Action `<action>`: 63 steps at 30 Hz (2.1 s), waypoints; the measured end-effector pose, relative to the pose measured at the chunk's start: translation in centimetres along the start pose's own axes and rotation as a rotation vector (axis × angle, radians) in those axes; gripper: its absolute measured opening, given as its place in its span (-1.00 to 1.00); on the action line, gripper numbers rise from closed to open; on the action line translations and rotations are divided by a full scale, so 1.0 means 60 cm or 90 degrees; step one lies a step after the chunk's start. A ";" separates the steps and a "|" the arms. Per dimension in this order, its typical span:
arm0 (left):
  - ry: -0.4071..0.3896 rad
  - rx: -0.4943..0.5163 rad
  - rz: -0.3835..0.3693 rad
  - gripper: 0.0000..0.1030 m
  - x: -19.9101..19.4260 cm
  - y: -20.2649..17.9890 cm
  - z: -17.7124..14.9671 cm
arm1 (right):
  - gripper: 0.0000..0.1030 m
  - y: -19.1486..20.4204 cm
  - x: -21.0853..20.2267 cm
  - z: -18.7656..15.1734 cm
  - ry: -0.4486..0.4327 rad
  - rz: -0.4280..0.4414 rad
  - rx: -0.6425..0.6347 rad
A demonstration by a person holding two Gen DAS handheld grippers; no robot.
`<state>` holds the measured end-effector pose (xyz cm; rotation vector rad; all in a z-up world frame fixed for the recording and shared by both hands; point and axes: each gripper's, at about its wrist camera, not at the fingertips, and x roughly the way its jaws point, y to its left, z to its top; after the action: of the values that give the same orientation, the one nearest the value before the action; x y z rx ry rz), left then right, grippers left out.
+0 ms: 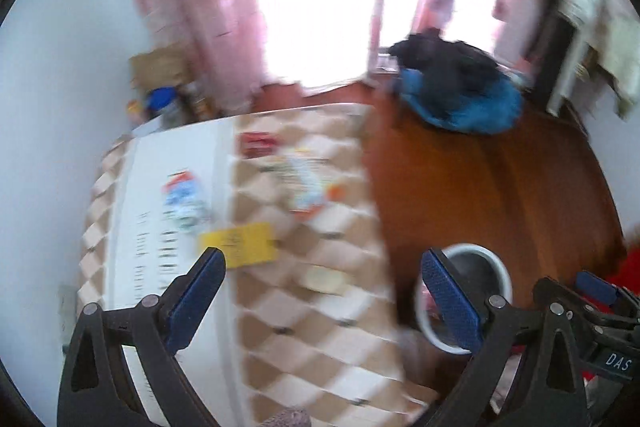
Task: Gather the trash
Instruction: 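Move both tools back toward the table, then grasp the striped chip bag with the right tool while the left tool grasps the Pure Milk carton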
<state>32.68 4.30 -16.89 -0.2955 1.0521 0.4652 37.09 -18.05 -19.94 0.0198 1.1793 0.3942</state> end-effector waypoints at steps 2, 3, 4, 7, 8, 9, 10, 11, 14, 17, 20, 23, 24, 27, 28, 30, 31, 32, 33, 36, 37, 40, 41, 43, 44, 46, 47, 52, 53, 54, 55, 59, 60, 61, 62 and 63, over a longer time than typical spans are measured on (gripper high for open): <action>0.014 -0.042 0.035 0.94 0.032 0.076 0.009 | 0.99 0.060 0.036 0.009 0.015 0.016 -0.028; 0.020 -0.057 0.047 0.94 0.045 0.103 0.010 | 0.99 0.099 0.065 0.020 0.028 0.025 -0.048; 0.034 -0.079 0.065 0.94 0.073 0.146 0.017 | 0.99 0.124 0.086 0.024 0.037 0.027 -0.060; 0.084 -0.124 0.090 0.94 0.143 0.232 0.021 | 0.99 0.216 0.176 0.054 0.075 0.030 -0.099; 0.101 -0.138 0.091 0.94 0.165 0.251 0.023 | 0.99 0.243 0.207 0.066 0.086 0.028 -0.113; 0.116 -0.152 0.088 0.94 0.187 0.270 0.027 | 0.99 0.264 0.232 0.076 0.095 0.025 -0.126; 0.133 -0.169 0.081 0.94 0.212 0.289 0.030 | 0.99 0.293 0.267 0.089 0.107 0.012 -0.146; 0.153 -0.186 0.073 0.93 0.242 0.307 0.033 | 0.99 0.316 0.297 0.101 0.115 0.001 -0.162; 0.204 -0.216 0.028 0.93 0.310 0.335 0.042 | 0.99 0.361 0.368 0.128 0.137 -0.024 -0.199; 0.225 -0.228 -0.006 0.78 0.350 0.338 0.049 | 0.99 0.391 0.422 0.145 0.160 -0.042 -0.219; 0.223 -0.220 -0.014 0.00 0.359 0.334 0.051 | 0.99 0.411 0.451 0.149 0.175 -0.050 -0.240; 0.195 -0.161 -0.009 0.00 0.346 0.323 0.059 | 0.99 0.425 0.473 0.146 0.188 -0.057 -0.261; 0.190 -0.140 0.003 0.00 0.345 0.321 0.062 | 0.99 0.429 0.480 0.146 0.191 -0.057 -0.266; 0.194 -0.087 0.024 0.01 0.351 0.322 0.063 | 0.99 0.439 0.498 0.146 0.195 -0.068 -0.281; 0.198 -0.085 0.024 0.03 0.355 0.326 0.066 | 0.99 0.441 0.506 0.146 0.198 -0.073 -0.284; 0.229 -0.087 0.020 0.03 0.376 0.330 0.068 | 0.99 0.443 0.520 0.147 0.206 -0.081 -0.283; 0.249 -0.094 0.014 0.03 0.388 0.329 0.064 | 0.99 0.443 0.527 0.148 0.210 -0.085 -0.281; 0.251 -0.095 0.016 0.01 0.390 0.328 0.059 | 0.98 0.442 0.532 0.147 0.214 -0.087 -0.280; 0.231 -0.091 0.024 0.01 0.387 0.325 0.056 | 0.98 0.441 0.536 0.148 0.216 -0.090 -0.279; 0.213 -0.081 0.032 -0.02 0.384 0.313 0.051 | 0.86 0.440 0.540 0.150 0.214 -0.089 -0.276; 0.210 -0.079 0.035 -0.02 0.382 0.311 0.048 | 0.75 0.440 0.540 0.150 0.212 -0.090 -0.278; 0.194 -0.070 0.050 -0.03 0.367 0.304 0.043 | 0.44 0.441 0.540 0.145 0.204 -0.098 -0.283; 0.186 -0.069 0.054 -0.03 0.360 0.303 0.042 | 0.36 0.441 0.536 0.144 0.197 -0.096 -0.285; 0.167 -0.065 0.066 -0.03 0.342 0.297 0.043 | 0.09 0.443 0.528 0.140 0.185 -0.099 -0.291; 0.159 -0.064 0.070 -0.03 0.328 0.293 0.043 | 0.04 0.443 0.524 0.139 0.182 -0.098 -0.291; 0.137 -0.057 0.081 -0.03 0.300 0.287 0.041 | -0.04 0.442 0.512 0.135 0.170 -0.092 -0.289; 0.127 -0.055 0.084 -0.03 0.287 0.285 0.041 | -0.04 0.442 0.501 0.133 0.160 -0.091 -0.288; 0.073 -0.047 0.089 -0.03 0.213 0.266 0.028 | -0.05 0.432 0.433 0.124 0.120 -0.059 -0.250; 0.065 -0.047 0.087 -0.03 0.201 0.263 0.026 | -0.05 0.428 0.414 0.121 0.111 -0.049 -0.239; 0.055 -0.047 0.082 -0.03 0.181 0.258 0.021 | -0.05 0.425 0.398 0.117 0.102 -0.041 -0.230; 0.047 -0.046 0.077 -0.03 0.164 0.252 0.017 | -0.05 0.422 0.374 0.111 0.088 -0.038 -0.224; 0.007 -0.030 0.064 -0.03 0.091 0.221 0.000 | -0.06 0.391 0.288 0.087 0.040 -0.020 -0.197; -0.004 -0.025 0.061 -0.03 0.074 0.212 -0.003 | -0.06 0.386 0.273 0.081 0.033 -0.019 -0.192; -0.019 -0.017 0.053 -0.03 0.047 0.196 -0.007 | -0.06 0.373 0.249 0.076 0.022 -0.015 -0.184; -0.028 -0.013 0.048 -0.03 0.033 0.185 -0.009 | -0.06 0.358 0.226 0.070 0.014 -0.007 -0.174; -0.039 -0.006 0.039 -0.03 0.014 0.171 -0.012 | -0.06 0.347 0.205 0.063 0.007 -0.001 -0.164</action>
<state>27.34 13.03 -18.11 -0.2567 1.0021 0.5315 38.42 5.87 -24.89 -0.2064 1.1319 0.5431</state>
